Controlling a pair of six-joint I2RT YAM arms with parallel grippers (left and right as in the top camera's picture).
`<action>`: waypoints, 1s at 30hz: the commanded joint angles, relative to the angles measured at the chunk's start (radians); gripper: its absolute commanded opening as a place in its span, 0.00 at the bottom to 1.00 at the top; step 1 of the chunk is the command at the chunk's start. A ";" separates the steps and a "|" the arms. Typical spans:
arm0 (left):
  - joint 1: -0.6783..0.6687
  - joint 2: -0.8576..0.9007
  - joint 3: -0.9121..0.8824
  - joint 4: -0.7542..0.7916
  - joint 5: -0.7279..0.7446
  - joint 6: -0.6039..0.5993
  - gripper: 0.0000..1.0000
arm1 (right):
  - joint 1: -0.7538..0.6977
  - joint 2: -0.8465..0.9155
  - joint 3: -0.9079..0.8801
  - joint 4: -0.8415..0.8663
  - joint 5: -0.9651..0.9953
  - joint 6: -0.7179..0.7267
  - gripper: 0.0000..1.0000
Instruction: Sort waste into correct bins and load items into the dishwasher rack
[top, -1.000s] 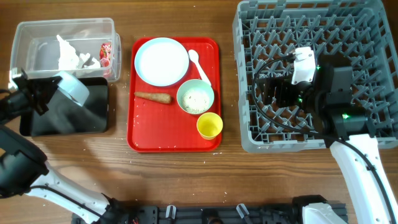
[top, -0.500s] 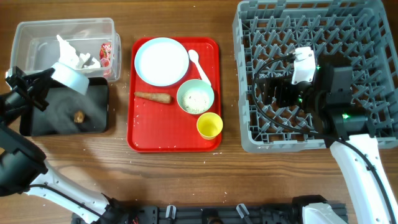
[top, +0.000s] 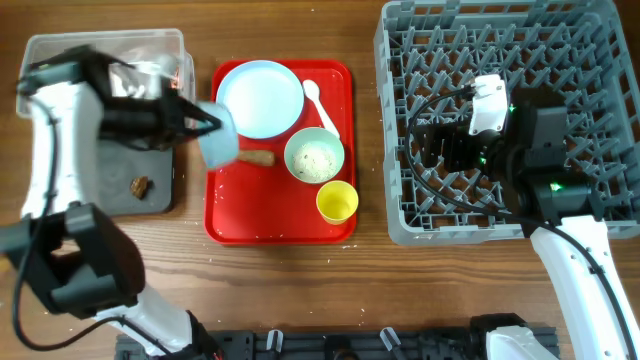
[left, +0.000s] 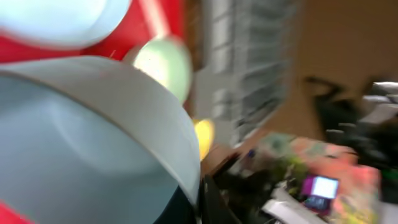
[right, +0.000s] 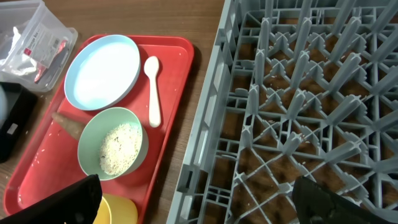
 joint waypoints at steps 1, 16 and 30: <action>-0.151 -0.004 0.009 0.009 -0.400 -0.320 0.04 | 0.000 0.002 0.015 -0.006 -0.011 0.007 1.00; -0.533 -0.004 -0.300 0.278 -0.799 -0.639 0.04 | 0.000 0.002 0.015 -0.002 0.000 0.006 1.00; -0.600 -0.001 -0.005 0.263 -0.802 -0.608 0.66 | 0.000 0.002 0.015 -0.010 -0.001 0.006 1.00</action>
